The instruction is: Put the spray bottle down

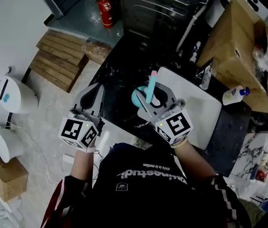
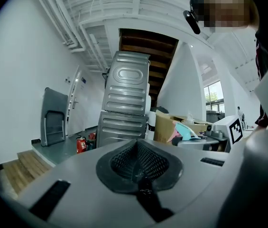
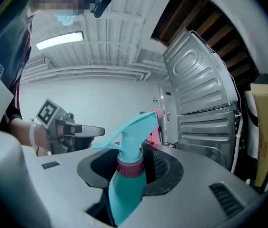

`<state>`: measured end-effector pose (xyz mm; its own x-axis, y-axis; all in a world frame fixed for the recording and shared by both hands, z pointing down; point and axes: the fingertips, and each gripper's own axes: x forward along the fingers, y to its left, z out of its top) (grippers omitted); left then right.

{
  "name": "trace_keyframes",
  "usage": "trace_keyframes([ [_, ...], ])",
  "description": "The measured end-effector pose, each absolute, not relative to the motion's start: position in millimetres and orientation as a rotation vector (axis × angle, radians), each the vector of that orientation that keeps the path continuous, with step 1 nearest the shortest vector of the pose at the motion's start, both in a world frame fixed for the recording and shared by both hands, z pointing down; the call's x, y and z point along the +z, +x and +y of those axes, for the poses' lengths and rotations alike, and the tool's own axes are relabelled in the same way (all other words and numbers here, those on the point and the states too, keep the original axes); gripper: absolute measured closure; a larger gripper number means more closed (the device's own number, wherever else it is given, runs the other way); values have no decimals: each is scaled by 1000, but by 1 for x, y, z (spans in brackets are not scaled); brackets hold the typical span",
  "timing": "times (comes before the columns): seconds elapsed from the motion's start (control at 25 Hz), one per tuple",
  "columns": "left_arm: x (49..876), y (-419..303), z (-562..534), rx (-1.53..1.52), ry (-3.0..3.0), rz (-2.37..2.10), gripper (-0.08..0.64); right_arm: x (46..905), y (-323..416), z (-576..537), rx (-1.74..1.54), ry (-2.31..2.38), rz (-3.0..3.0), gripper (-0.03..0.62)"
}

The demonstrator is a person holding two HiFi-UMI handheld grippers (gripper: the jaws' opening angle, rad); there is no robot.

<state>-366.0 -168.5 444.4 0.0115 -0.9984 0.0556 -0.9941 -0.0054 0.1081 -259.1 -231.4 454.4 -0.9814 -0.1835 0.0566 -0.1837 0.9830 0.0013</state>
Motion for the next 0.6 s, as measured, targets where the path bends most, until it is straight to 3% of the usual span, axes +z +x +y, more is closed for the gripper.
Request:
trace_keyframes([
  [0.6, 463, -402, -142, -62, 2064, -2166, 545, 539, -303, -205, 31, 162, -2982, 430],
])
